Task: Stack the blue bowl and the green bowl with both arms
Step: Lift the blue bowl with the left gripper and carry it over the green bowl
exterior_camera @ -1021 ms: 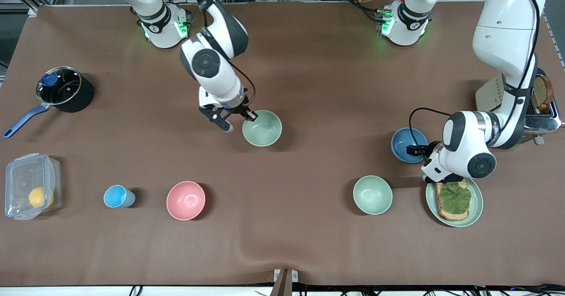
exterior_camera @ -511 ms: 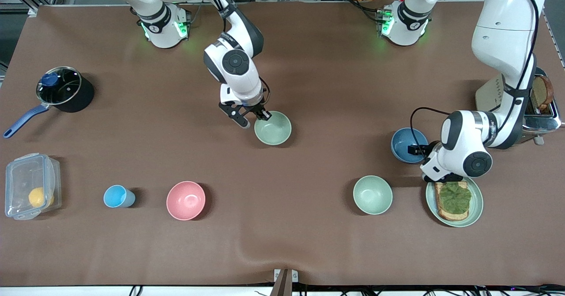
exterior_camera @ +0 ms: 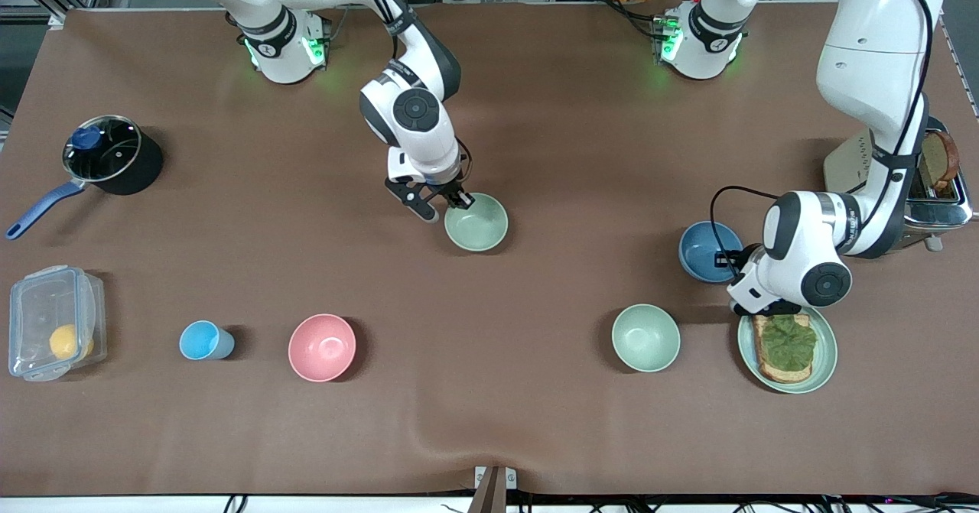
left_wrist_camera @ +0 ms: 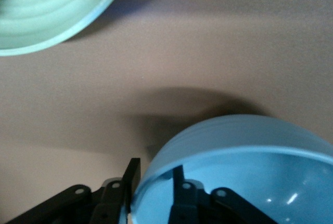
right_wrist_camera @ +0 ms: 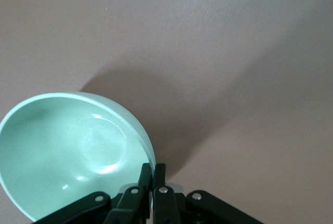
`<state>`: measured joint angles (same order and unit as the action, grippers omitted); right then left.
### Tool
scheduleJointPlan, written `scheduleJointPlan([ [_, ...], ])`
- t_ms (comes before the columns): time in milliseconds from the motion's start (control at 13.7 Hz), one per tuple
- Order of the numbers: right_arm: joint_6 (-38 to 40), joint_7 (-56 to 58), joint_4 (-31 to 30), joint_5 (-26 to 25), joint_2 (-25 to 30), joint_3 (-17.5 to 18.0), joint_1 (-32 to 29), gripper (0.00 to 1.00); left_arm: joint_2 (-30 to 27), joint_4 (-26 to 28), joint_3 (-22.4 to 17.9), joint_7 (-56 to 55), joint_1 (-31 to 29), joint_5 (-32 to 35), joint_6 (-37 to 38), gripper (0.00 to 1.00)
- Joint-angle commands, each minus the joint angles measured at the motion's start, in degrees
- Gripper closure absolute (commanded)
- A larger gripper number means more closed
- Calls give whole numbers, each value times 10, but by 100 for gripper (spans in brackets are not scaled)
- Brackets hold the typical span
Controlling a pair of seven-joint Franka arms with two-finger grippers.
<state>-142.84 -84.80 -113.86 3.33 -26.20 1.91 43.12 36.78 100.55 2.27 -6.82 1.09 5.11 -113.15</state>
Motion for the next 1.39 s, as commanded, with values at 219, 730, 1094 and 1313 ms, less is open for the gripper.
scheduleJointPlan([
  [219, 4, -26, 23, -7, -7, -8, -4, 0, -51, 15, 3, -52, 15, 11, 15, 100],
  [730, 132, -36, 103, 32, 6, -7, -60, 0, -153, 11, 44, -108, 19, -41, 73, 100],
  [1094, 133, -36, 94, 112, 4, -7, -116, 0, -160, -21, 130, -221, 27, -120, 84, 100],
  [1313, 142, -32, 87, 149, -16, -6, -138, 0, -138, -54, 147, -279, 49, -164, 83, 100],
])
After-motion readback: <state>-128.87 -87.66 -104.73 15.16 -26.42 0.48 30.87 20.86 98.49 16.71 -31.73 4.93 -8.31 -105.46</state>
